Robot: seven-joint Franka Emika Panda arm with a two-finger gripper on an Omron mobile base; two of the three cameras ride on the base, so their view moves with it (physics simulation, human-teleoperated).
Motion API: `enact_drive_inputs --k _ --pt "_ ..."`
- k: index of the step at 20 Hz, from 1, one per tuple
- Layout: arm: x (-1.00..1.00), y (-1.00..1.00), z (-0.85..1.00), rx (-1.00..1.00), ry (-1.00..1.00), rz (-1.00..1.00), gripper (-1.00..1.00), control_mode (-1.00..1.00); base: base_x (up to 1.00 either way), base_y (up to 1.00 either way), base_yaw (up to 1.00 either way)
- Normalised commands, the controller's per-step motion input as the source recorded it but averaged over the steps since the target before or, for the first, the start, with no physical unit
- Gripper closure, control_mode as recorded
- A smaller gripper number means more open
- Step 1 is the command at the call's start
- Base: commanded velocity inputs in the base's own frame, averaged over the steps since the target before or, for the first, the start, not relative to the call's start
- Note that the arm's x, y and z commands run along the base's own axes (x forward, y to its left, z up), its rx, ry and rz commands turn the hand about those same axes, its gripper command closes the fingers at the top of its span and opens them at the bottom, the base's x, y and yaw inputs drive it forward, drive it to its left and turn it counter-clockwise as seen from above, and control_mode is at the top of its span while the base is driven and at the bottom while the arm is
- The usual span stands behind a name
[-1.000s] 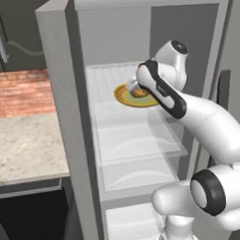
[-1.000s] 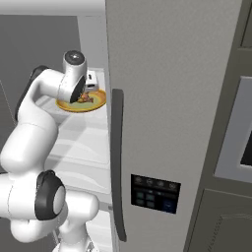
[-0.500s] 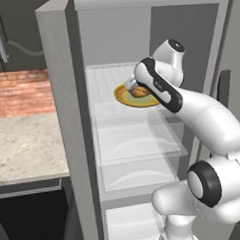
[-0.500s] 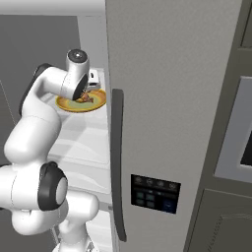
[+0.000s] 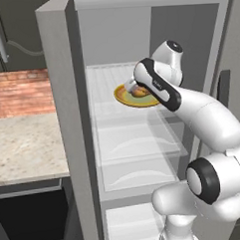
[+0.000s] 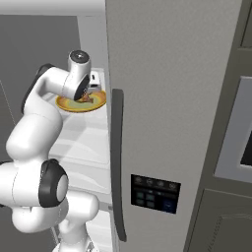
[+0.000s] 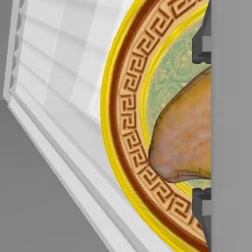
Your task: Retrieve the chicken drumstick from the fridge and place it on the saucepan with marinade on the stove.
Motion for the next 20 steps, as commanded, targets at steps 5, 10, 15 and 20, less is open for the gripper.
enact_drive_inputs --k 5,10,15,20 --pt "0.00 0.00 -0.09 0.00 0.07 0.01 -1.00 -1.00 0.00 0.00 0.00" --pt "0.00 0.00 -0.08 0.00 0.07 0.00 -1.00 -1.00 0.00 0.00 0.00" --pt "0.00 0.00 -0.06 0.00 0.04 0.00 -1.00 -1.00 0.00 0.00 0.00" --pt "0.00 0.00 -0.01 0.00 0.00 0.00 -1.00 -1.00 0.00 0.00 0.00"
